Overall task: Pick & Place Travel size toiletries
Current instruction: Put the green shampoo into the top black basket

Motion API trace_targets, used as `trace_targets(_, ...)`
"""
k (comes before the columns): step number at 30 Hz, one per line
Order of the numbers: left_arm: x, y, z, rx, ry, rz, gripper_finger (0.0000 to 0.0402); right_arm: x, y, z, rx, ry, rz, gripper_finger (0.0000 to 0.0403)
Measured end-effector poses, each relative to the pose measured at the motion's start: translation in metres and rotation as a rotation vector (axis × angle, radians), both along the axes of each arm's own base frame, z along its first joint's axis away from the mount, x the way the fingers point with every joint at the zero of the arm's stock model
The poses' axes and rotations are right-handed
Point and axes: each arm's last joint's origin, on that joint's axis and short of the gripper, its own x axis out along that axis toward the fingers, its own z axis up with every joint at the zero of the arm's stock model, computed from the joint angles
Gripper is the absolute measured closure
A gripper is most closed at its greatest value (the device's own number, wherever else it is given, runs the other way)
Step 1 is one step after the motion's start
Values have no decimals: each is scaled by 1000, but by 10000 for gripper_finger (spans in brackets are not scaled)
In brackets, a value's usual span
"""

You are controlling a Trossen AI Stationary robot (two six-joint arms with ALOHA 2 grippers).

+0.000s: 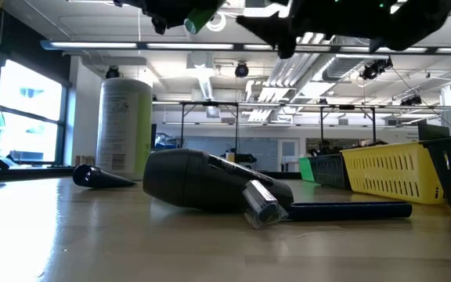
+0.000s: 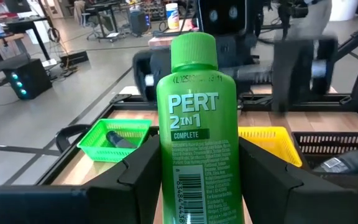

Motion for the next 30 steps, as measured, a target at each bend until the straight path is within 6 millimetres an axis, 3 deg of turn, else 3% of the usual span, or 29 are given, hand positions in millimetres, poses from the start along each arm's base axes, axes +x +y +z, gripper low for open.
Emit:
trace_targets(15,0,-1,-1,-24,10,-44,226,48,4,6,-33,-25,27,64)
trace_targets(24,0,-3,-2,-31,17,-101,226,51,4,10,-51,-44,65,66)
trace_targets(30,0,-3,-2,-32,22,-111,226,51,4,11,-60,-51,108,96)
